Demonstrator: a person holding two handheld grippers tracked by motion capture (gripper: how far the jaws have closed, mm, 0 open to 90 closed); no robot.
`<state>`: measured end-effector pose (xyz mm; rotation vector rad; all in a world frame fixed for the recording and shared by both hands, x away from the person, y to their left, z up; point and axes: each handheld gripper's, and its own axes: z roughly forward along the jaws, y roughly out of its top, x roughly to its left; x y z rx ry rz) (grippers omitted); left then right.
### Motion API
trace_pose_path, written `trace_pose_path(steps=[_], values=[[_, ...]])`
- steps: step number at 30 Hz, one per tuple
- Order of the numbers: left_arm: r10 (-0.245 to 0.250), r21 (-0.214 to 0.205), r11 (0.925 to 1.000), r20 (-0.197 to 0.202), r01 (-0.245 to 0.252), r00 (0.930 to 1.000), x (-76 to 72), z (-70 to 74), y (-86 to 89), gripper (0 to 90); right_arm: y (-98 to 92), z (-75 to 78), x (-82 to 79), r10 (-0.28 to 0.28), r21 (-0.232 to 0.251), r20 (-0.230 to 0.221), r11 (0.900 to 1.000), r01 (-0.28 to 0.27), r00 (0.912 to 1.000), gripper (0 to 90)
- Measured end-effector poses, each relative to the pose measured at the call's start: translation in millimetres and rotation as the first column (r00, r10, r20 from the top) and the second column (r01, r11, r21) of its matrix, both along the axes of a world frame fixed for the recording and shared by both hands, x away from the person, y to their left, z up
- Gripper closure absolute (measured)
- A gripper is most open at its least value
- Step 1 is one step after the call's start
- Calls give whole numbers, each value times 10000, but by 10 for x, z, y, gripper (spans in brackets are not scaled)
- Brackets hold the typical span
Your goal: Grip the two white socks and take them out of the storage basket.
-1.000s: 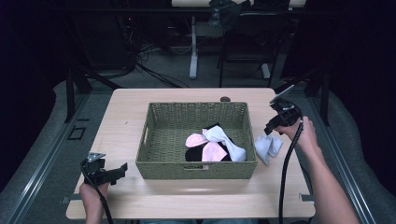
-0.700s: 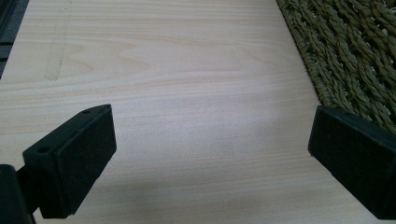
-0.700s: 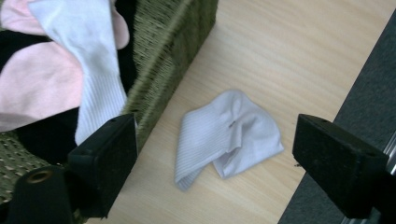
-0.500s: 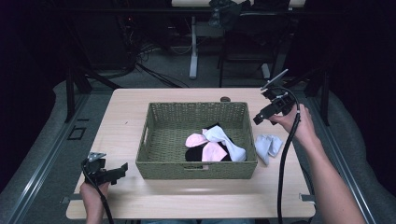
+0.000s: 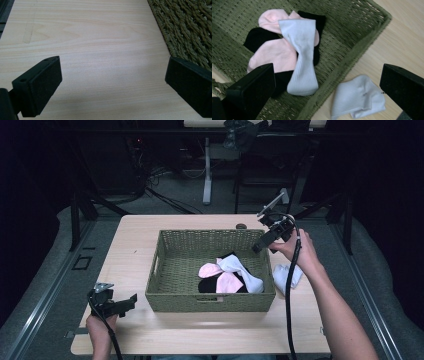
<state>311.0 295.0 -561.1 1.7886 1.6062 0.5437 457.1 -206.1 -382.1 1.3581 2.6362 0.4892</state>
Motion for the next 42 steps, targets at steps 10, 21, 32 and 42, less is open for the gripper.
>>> trace_pose_path(steps=[10, 21, 32, 42], values=[[-161, 10, 9999, 47, 161, 9999, 6, 8, -23, 10, 335, -188, 61, 413, 43, -208, 9991, -412, 9989, 136], [-275, -97, 9996, 166, 276, 9995, 5, 9, -23, 4, 551, -688, 164, 495, -421, -1165, 9976, -547, 9920, 438], [-285, -115, 9995, 101, 286, 9995, -2, 22, -17, 2, 712, -1068, 201, 443, -1262, -1872, 9896, -687, 9813, 645], [-247, -133, 9996, 171, 249, 9995, 1, 16, -26, 2, 760, -1184, 221, 352, -1824, -2039, 9805, -733, 9784, 833]])
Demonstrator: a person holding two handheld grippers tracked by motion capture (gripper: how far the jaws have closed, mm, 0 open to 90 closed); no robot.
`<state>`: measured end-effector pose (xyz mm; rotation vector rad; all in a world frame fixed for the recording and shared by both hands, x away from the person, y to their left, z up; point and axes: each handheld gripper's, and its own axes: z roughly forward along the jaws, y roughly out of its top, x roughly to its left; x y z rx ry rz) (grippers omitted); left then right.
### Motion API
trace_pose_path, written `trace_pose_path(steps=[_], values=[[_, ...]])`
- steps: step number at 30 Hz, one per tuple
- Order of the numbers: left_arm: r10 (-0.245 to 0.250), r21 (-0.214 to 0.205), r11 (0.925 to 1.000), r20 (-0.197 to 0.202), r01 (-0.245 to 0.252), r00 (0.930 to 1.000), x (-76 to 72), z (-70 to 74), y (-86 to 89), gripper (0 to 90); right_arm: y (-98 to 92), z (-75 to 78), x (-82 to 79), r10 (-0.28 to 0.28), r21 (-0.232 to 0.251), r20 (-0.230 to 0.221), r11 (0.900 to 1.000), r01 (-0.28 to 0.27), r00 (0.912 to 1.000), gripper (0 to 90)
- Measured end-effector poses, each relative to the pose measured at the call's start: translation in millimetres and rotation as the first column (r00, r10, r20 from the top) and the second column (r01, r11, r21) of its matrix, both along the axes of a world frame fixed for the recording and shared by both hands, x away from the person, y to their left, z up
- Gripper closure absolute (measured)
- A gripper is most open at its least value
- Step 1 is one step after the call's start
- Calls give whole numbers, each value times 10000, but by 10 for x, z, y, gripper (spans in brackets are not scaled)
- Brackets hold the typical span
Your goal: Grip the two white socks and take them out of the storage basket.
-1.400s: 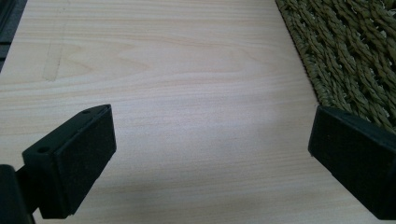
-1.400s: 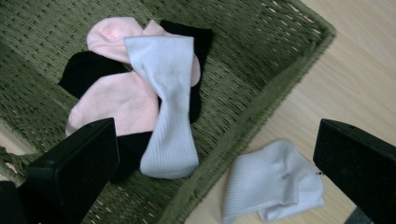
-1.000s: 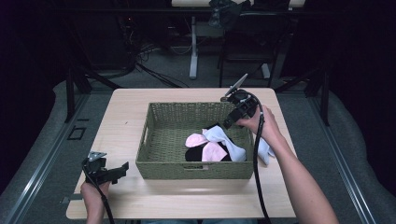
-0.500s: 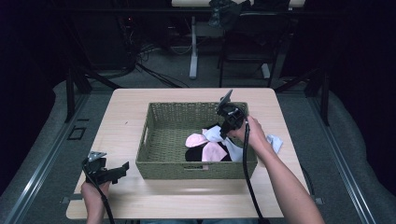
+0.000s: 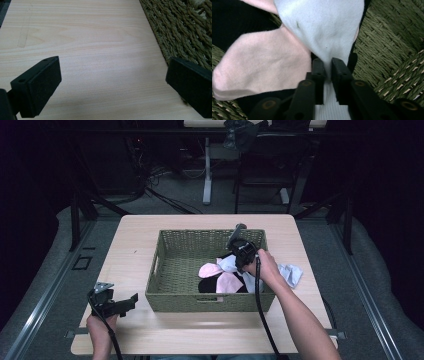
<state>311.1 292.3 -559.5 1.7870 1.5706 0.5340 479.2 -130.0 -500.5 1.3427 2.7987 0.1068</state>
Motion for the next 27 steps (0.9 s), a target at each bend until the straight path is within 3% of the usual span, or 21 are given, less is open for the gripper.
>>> trace_pose_path(steps=[4, 5, 8, 10, 11, 27], values=[[-15, -4, 10000, 42, 15, 10000, 4, -4, -7, 2, 2, 79, -43, 121, 10, 204, 9999, -121, 9997, 865], [-23, -9, 10000, 29, 23, 10000, 5, -5, -6, 2, 0, 90, -62, -2, 194, 386, 9998, -5, 9993, 867], [-14, -22, 10000, 23, 14, 10000, 5, -5, -9, 2, -52, 287, -87, 113, 452, 497, 9989, -135, 9987, 869], [-18, -20, 10000, 19, 18, 10000, 5, -5, -11, 2, -68, 336, -95, 102, 655, 564, 9978, -138, 9984, 869], [-15, -23, 10000, 19, 15, 10000, 5, -5, -11, 2, -90, 445, -105, 135, 735, 603, 9971, -179, 9981, 870], [-10, -1, 10000, 16, 10, 10000, 6, -5, -8, 3, -212, 1087, -162, 113, 1500, 1507, 9881, -342, 9885, 873]])
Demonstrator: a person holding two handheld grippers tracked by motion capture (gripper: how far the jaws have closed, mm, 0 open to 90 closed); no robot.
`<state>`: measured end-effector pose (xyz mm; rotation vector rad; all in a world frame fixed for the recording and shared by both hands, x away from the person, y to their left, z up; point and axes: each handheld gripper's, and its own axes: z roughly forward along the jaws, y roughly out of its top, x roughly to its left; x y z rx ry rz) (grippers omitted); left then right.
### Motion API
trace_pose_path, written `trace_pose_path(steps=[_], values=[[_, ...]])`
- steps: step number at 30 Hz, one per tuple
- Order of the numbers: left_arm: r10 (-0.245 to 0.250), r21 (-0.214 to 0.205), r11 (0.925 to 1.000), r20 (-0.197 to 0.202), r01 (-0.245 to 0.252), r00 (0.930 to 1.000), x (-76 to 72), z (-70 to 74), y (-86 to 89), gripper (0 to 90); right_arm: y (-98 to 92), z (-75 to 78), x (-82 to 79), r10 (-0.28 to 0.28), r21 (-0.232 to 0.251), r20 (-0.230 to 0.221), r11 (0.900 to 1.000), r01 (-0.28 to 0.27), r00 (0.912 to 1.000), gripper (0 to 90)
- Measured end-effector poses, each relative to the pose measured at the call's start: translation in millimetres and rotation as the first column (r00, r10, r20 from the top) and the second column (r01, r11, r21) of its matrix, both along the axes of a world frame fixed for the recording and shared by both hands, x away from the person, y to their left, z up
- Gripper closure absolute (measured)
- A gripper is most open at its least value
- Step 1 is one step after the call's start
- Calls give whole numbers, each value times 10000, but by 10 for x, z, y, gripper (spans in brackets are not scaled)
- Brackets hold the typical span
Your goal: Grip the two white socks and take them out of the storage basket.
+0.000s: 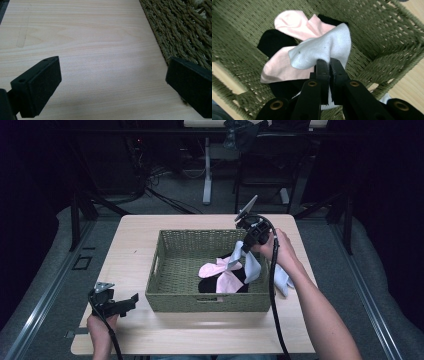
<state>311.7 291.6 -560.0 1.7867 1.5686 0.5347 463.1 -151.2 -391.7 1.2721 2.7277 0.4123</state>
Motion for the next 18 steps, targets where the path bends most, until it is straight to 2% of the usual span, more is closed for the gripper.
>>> trace_pose_path(steps=[8, 18], values=[[-12, -4, 10000, -76, 12, 10000, 4, -3, -4, 3, -63, 183, 17, -73, 397, 148, 9992, 67, 9999, 873], [-38, 10, 10000, -89, 38, 10000, 2, 0, -7, 3, -63, 404, 37, -122, 644, 426, 9979, 95, 9990, 873]])
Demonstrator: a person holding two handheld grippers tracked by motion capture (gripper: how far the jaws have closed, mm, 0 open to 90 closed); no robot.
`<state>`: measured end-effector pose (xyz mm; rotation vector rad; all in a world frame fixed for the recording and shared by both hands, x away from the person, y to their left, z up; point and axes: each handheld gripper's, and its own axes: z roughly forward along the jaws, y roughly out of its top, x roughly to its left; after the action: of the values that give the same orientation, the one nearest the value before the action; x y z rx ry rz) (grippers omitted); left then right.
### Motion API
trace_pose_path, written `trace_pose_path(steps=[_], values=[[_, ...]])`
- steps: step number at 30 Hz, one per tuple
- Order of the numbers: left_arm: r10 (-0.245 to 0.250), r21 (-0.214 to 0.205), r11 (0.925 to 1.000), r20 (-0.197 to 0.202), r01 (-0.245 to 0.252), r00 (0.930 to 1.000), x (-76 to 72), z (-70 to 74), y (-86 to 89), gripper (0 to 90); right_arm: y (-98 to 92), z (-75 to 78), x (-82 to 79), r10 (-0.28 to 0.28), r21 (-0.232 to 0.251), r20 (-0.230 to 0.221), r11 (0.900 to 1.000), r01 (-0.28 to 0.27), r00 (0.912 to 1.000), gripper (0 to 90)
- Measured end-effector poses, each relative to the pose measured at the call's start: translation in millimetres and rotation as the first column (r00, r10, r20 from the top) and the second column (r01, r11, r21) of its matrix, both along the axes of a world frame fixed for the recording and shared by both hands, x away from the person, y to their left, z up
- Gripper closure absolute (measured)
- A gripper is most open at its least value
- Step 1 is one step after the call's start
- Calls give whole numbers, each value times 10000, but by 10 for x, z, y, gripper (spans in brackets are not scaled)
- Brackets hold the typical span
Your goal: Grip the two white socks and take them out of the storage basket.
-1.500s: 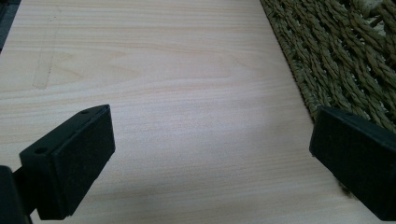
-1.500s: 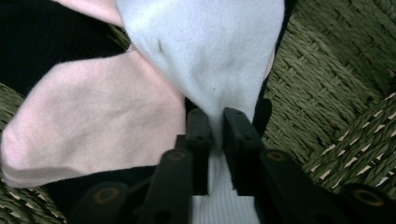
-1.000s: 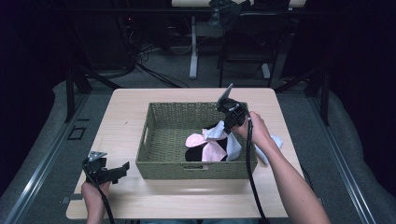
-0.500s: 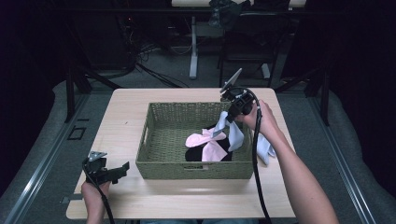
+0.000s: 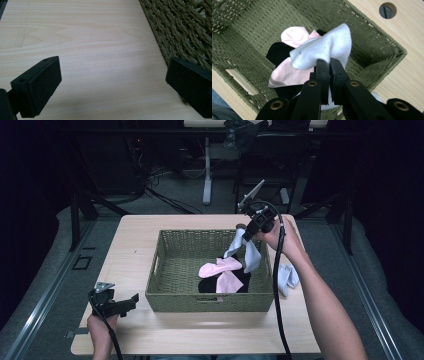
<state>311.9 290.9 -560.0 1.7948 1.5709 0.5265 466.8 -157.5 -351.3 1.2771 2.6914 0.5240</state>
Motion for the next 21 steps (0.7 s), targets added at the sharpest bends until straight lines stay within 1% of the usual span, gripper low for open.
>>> trace_pose_path(steps=[1, 5, 6, 7, 10, 11, 14, 16, 18, 20, 21], values=[[-18, 3, 10000, -9, 18, 10000, 2, -1, 0, 3, -3, 22, 0, 25, -92, -49, 10000, -25, 10000, 873], [-21, 6, 10000, -5, 21, 10000, 2, -1, 0, 3, -12, 97, 6, -23, 28, 128, 10000, 22, 9999, 873], [-6, -34, 10000, 21, 6, 10000, 1, -2, 2, 3, -26, 140, 8, -37, -14, 131, 10000, 37, 9999, 873], [-6, -34, 10000, 21, 6, 10000, 1, -2, 2, 3, -26, 140, 8, -37, -14, 131, 10000, 37, 9999, 873], [13, -26, 10000, 19, -13, 10000, 0, -1, 2, 3, -70, 219, 6, -93, 117, 305, 9999, 89, 9995, 873], [13, -26, 10000, 19, -13, 10000, 0, -1, 2, 3, -70, 219, 6, -93, 117, 305, 9999, 89, 9995, 873], [-6, -41, 10000, 45, 6, 10000, 0, -2, 1, 3, -134, 301, -7, -210, 217, 467, 9996, 200, 9987, 873], [-26, -33, 10000, 45, 27, 10000, 1, -2, -1, 3, -154, 318, -10, -227, 254, 536, 9994, 213, 9983, 873], [-27, -19, 10000, 11, 27, 10000, 1, 0, -1, 3, -218, 371, -21, -273, 179, 554, 9995, 264, 9981, 874], [-17, -51, 10000, 37, 17, 10000, 0, -2, 0, 3, -231, 373, -24, -340, 238, 610, 9992, 326, 9976, 873], [1, -75, 10000, 20, -1, 10000, 0, -2, 2, 3, -279, 390, -28, -396, 186, 627, 9991, 385, 9972, 873]])
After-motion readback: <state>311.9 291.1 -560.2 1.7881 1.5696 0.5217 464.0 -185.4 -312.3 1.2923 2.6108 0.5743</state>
